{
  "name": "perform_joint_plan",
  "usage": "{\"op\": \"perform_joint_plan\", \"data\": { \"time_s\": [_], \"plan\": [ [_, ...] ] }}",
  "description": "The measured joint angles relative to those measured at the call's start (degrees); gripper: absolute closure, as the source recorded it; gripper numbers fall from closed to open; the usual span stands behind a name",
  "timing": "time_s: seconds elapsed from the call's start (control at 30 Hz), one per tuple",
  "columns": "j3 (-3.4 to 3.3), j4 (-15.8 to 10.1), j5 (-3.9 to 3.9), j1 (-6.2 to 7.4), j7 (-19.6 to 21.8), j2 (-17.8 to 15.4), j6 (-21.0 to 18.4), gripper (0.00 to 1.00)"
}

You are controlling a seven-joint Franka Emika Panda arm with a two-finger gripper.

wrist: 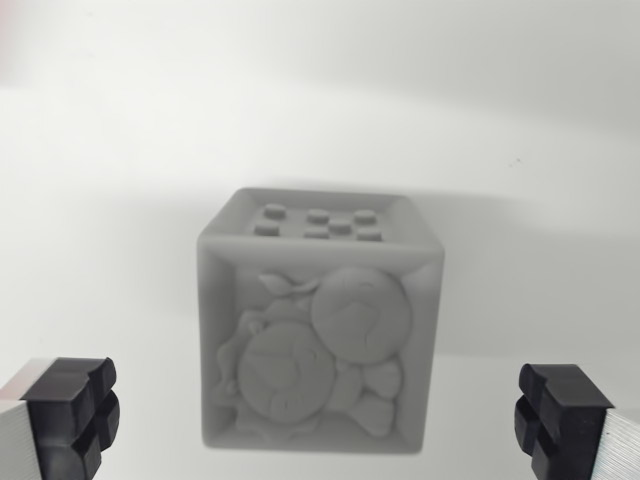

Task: Destack cube

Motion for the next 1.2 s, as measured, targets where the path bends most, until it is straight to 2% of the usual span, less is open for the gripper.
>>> {"op": "perform_joint_plan", "data": {
  "time_s": [0.77, 1.2],
  "plan": [
    [0.01, -0.77, 0.00, 0.00, 0.00, -11.53, -10.62, 0.00],
    [0.02, 0.77, 0.08, 0.00, -0.07, -17.68, -18.27, 0.00]
  ]
}}
